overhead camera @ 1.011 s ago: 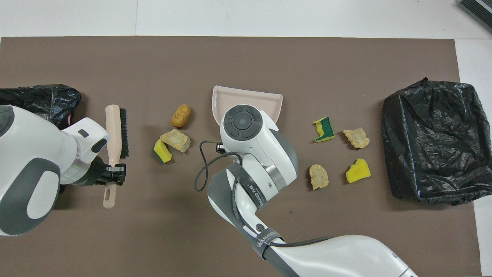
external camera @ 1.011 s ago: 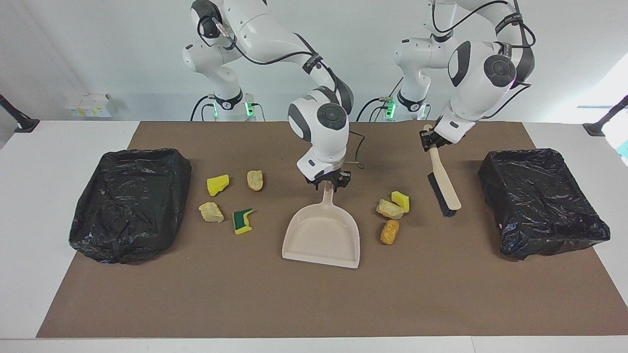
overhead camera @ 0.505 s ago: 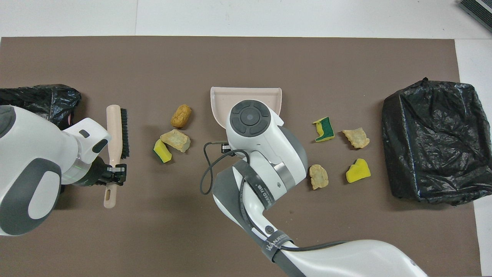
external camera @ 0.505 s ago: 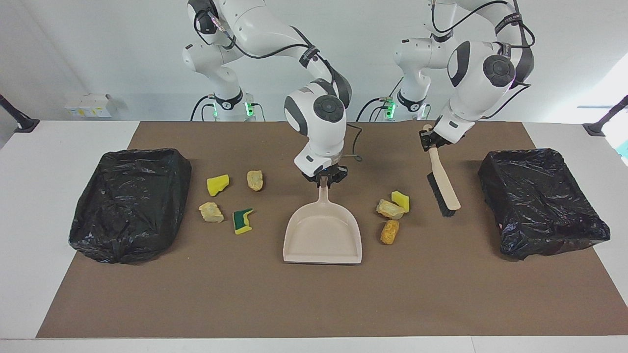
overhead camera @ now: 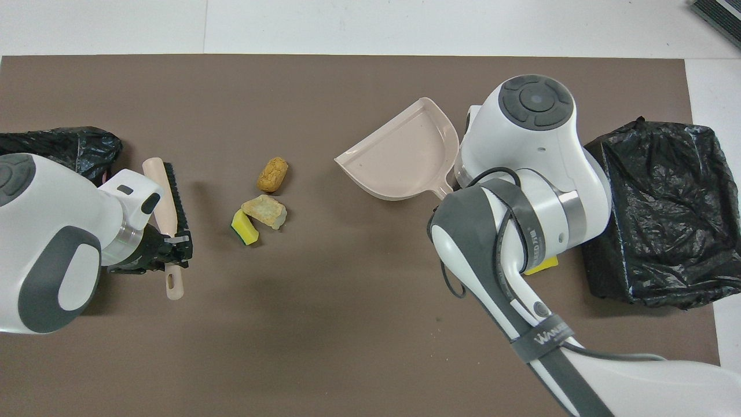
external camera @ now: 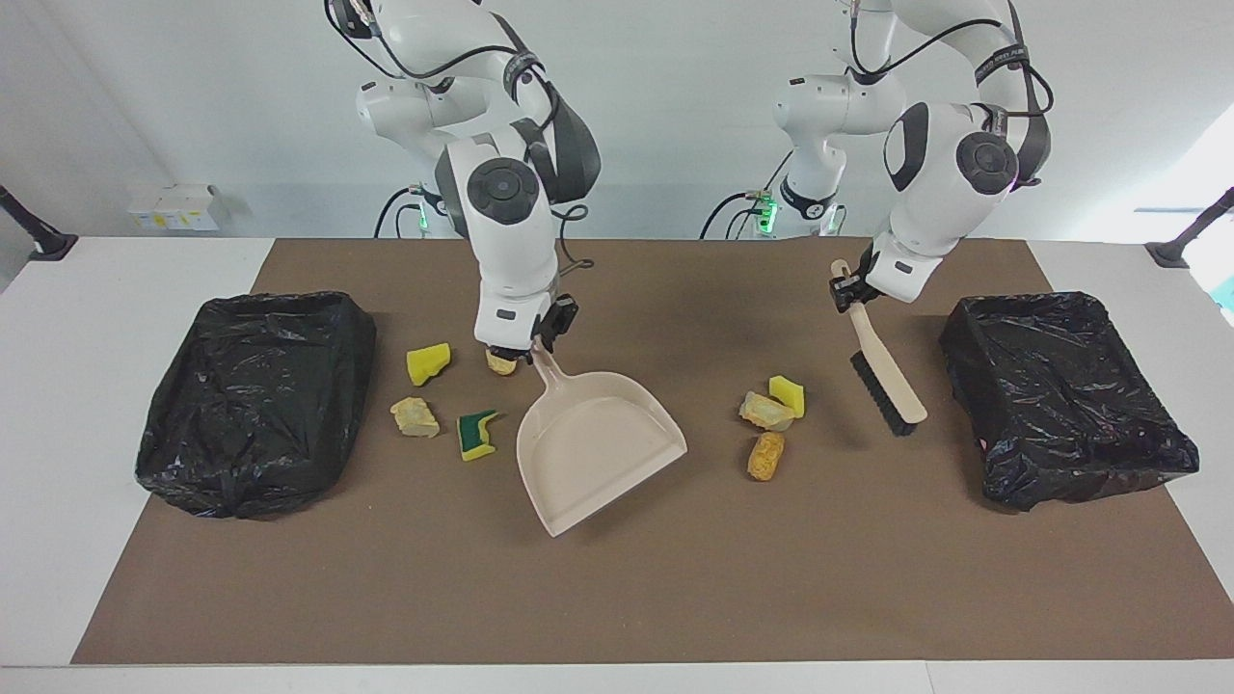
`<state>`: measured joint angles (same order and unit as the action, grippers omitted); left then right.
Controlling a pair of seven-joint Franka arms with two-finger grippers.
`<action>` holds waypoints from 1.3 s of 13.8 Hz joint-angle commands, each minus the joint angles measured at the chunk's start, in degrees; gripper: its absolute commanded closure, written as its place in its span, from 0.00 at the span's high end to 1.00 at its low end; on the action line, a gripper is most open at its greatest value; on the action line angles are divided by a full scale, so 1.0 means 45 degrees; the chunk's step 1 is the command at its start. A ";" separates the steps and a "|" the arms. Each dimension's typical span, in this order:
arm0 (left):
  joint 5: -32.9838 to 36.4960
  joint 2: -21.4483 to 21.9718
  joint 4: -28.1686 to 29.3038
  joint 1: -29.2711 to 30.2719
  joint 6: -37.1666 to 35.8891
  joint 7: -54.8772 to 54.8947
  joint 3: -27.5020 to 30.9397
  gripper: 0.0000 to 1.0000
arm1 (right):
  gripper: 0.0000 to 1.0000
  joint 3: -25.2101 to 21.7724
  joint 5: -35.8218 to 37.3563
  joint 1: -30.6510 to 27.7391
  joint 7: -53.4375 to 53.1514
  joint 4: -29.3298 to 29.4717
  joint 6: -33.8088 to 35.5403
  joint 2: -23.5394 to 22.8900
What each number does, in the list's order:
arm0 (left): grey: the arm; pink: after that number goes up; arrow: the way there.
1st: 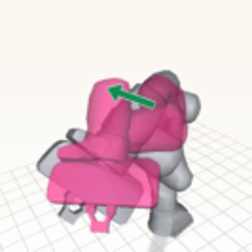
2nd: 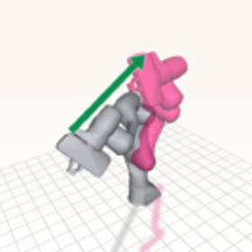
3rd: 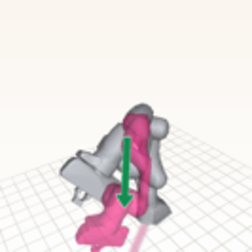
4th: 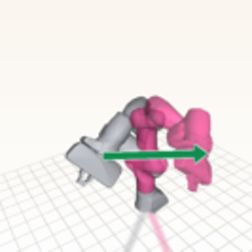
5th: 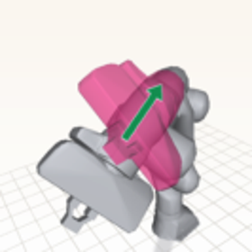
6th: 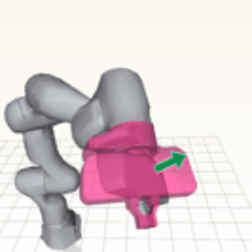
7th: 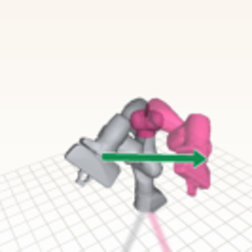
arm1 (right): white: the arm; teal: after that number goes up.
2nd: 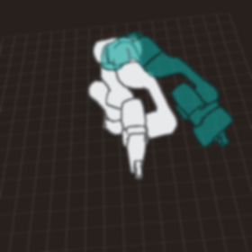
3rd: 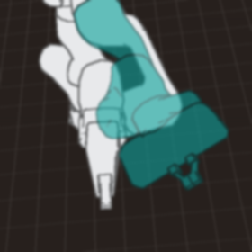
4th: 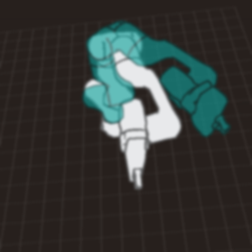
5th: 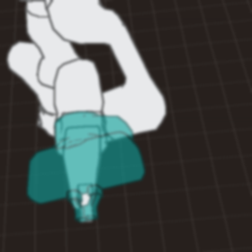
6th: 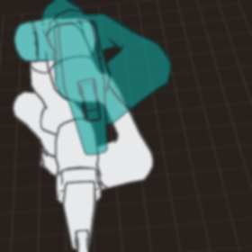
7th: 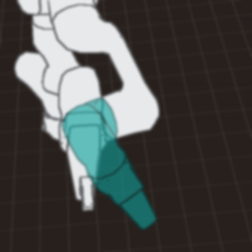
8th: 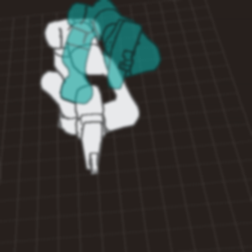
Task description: Sweep and dump trash in bin
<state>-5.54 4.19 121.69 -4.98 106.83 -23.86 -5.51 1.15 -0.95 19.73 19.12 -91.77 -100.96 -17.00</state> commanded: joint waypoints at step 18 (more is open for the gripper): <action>0.0001 -0.1732 0.0790 -0.2526 0.3151 0.1416 -0.0123 0.00 | 0.00 0.0174 0.2730 0.0633 0.9190 -0.2244 -0.3970 -0.0618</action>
<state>-5.55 -2.45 124.81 -14.46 118.31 -17.57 -6.70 1.80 10.10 21.77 61.58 -101.41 -117.72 -19.79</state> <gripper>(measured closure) 0.731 0.687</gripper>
